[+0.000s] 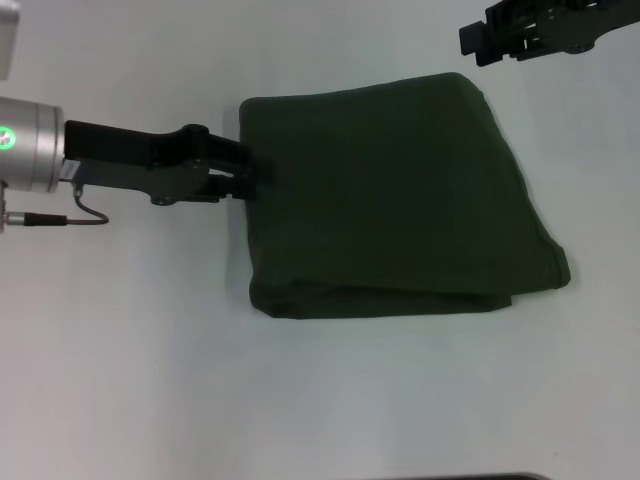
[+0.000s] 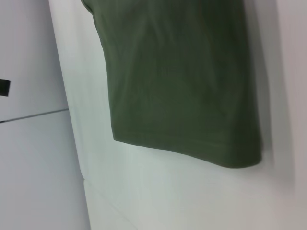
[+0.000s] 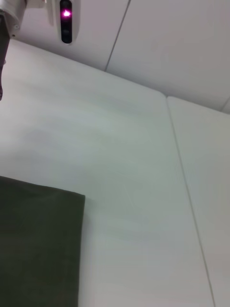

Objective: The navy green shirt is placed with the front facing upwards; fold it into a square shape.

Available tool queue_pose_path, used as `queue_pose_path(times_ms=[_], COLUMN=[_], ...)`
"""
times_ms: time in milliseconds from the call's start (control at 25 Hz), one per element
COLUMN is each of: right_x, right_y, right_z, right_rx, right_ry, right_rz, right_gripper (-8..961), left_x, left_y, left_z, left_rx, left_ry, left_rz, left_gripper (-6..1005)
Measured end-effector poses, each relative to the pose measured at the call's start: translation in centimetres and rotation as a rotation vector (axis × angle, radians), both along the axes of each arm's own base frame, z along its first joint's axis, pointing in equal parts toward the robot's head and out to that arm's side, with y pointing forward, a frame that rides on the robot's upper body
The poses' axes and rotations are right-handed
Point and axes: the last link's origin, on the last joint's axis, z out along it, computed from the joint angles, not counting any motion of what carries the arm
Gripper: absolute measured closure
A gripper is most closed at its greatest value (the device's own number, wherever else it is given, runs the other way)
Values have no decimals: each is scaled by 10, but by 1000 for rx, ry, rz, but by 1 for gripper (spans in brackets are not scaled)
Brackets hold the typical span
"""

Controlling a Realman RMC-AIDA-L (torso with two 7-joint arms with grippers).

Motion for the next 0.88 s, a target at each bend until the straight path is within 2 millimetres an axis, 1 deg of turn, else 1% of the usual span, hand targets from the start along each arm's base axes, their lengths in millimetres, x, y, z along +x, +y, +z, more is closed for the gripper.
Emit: queue_pose_path(times_ms=[120,280,440,600,720,880], right_x=[0,4,10,18,23,27], right_y=[0,-2,-5,-10,-13,-15], right_z=[-2,-2,-3,-5,-6,-7], right_rx=[-9,-12,-14,-16,-19,-21], right_ry=[-12,-23,-26,-26,-24,-23], right_rz=[5,-2,-17,-36,-48,-58], right_gripper=[612,612,613,613,614,613], left_x=[6,17,26,30,22,6], left_y=[-3,-10,-15,-12,-9,-6], left_z=[-11,-44,-65,-77,-84,-75], left_rx=[-40,-115,-146,-127,-116,-93], left_ry=[1,25,11,-2,62,102], left_rz=[-26,-61,-67,-57,-46,-15], left_gripper=[602,602,603,603,603,604])
